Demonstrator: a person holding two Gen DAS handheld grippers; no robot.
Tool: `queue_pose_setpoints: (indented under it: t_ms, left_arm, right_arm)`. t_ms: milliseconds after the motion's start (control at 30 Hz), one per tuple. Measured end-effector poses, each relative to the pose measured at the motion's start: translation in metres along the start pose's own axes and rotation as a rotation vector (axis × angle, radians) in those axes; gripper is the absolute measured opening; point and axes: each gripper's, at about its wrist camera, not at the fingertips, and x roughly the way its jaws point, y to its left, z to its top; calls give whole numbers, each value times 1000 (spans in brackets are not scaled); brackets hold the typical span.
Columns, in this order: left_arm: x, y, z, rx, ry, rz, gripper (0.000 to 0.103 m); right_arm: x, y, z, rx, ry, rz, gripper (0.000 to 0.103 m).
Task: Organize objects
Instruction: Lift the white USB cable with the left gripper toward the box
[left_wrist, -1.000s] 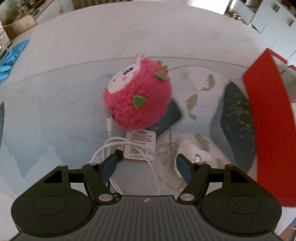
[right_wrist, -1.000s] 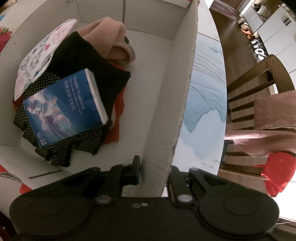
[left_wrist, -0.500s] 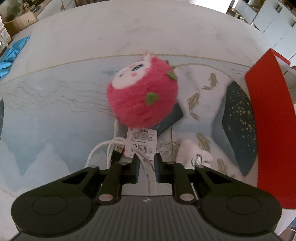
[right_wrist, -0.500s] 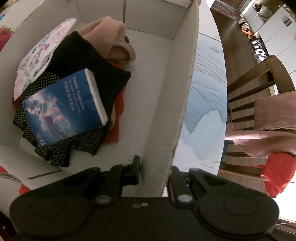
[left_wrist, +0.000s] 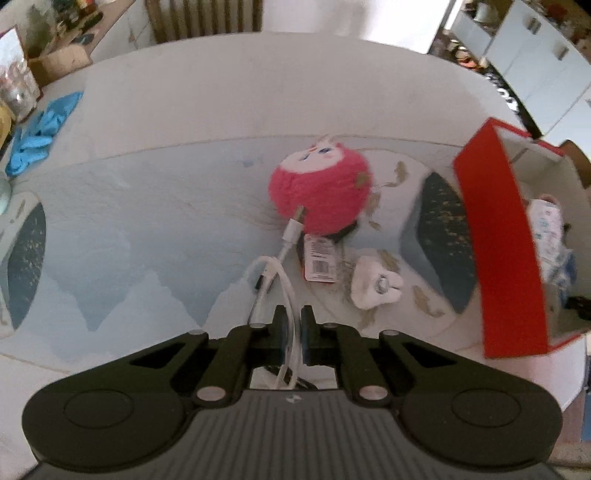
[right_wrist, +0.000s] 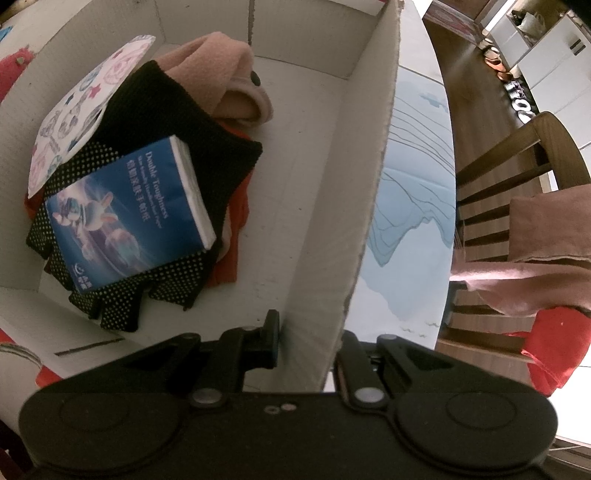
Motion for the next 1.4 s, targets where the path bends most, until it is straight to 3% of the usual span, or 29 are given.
queue_pose_setpoints:
  t_ms: [300,567,933,1033,1133,1400]
  left_arm:
    - [-58,-41,11,105,-48,-93,6]
    - [-77,-110,33,254,-77,-171,6]
    - [-112,-200,79,438,-210,-247,6]
    - [-109,-219,86,467,-221,-253,6]
    - [-90,-223,82,465,-179,-260,6]
    - [-29,-196,66,396,-80,-261,8]
  right_arm:
    - [0,0,0,-9,-2,5,9]
    - [0,-2,0,-6,-3,12,9]
    - [2,-2,1,-3,-9,18,9]
    - [2,-3,1,0,-10,23,9]
    - [2,-4,0,1,-12,24,9]
    - [1,-4,-1,-2,-15,22,9]
